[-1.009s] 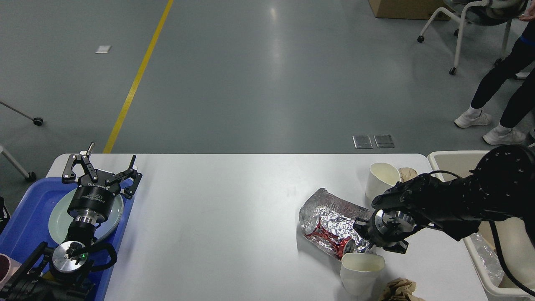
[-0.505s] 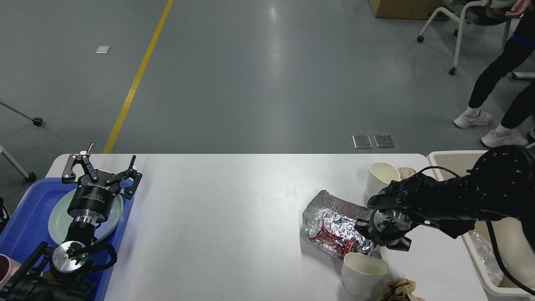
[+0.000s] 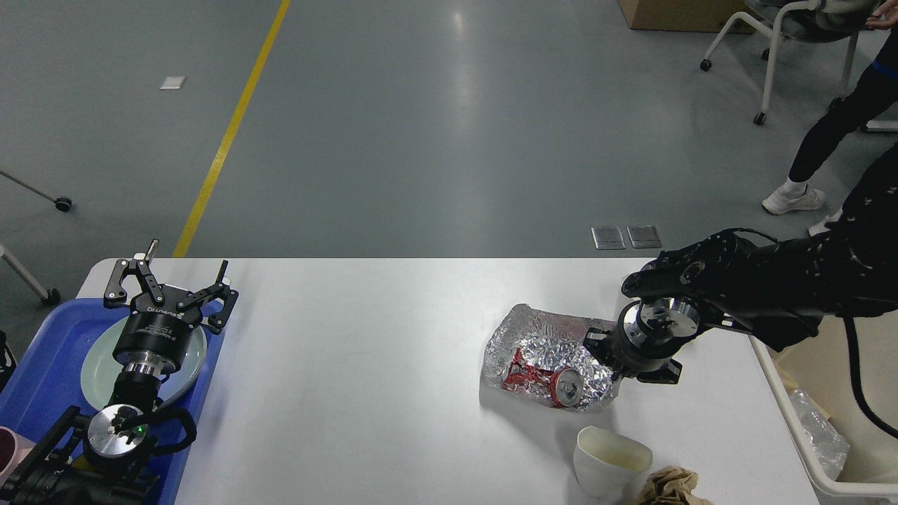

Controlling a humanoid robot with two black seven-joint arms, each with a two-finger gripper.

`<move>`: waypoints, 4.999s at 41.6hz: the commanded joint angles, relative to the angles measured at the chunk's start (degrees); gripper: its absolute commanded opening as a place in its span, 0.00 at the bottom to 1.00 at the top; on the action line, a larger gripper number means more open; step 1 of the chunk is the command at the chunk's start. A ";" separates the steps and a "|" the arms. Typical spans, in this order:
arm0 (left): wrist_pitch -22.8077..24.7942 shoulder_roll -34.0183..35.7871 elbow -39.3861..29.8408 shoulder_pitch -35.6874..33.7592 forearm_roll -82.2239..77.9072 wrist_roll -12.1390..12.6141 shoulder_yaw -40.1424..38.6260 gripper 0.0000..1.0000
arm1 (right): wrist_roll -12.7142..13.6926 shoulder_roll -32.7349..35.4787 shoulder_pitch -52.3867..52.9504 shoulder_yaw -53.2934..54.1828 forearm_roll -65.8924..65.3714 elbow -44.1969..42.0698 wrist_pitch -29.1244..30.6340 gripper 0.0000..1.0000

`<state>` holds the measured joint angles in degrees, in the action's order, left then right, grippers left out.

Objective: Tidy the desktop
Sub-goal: 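Lift the folded foil tray and carry it over the bin, then lower the foil tray into the bin and release it, then raise the right gripper and move it toward the paper cup nearest the robot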

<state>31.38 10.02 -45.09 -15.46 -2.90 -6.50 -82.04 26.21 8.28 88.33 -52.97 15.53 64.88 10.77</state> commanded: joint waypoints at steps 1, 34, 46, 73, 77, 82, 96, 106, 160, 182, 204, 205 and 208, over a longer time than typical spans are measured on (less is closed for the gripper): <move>0.00 0.00 0.00 -0.01 0.00 0.00 0.03 0.96 | -0.11 0.85 4.22 0.06 0.73 3.05 2.14 0.00; 0.00 0.00 0.00 -0.01 0.00 0.00 0.03 0.96 | -9.95 10.44 40.78 -18.21 5.66 22.83 19.37 0.00; 0.00 0.00 0.00 0.08 0.00 0.00 0.03 0.96 | -13.20 16.05 39.47 -26.47 5.74 20.81 18.58 0.00; 0.00 0.00 0.00 0.08 0.00 0.00 0.03 0.96 | -13.12 39.26 8.46 -21.40 4.60 -7.66 17.97 0.00; 0.00 0.00 0.00 0.08 0.00 0.00 0.03 0.96 | -13.12 41.81 0.99 -15.16 4.69 -12.93 17.79 0.00; 0.00 0.00 0.00 0.08 0.00 0.00 0.03 0.96 | -13.03 42.08 -11.58 -4.44 4.69 -21.45 17.79 0.00; 0.00 0.00 0.00 0.08 0.00 0.00 0.03 0.96 | -13.12 33.39 -37.32 13.41 4.69 -40.34 8.14 0.00; 0.00 0.00 0.00 0.08 0.00 0.00 0.03 0.96 | -13.12 23.10 -50.00 18.52 4.69 -48.27 -9.01 0.00; 0.00 0.00 0.00 -0.01 0.00 0.00 0.03 0.96 | -12.77 12.54 -48.70 15.27 1.88 -54.08 -19.92 1.00; 0.00 0.00 0.00 -0.01 0.00 0.00 0.03 0.96 | -12.41 20.11 -9.69 -4.93 -15.70 -26.32 0.73 1.00; 0.00 0.00 0.00 -0.01 0.00 0.00 0.03 0.96 | -12.33 6.04 29.87 -16.11 -15.17 2.78 25.33 1.00; 0.00 0.00 0.00 -0.01 0.00 0.00 0.03 0.96 | -12.41 5.78 31.63 -15.67 -15.17 4.18 26.65 1.00; 0.00 0.00 0.00 0.08 0.00 0.00 0.03 0.96 | -12.41 4.47 36.99 -15.49 -15.09 8.66 28.68 1.00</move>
<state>31.38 10.01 -45.09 -15.46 -2.90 -6.50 -82.00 13.89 14.74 116.74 -69.11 0.31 66.48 34.70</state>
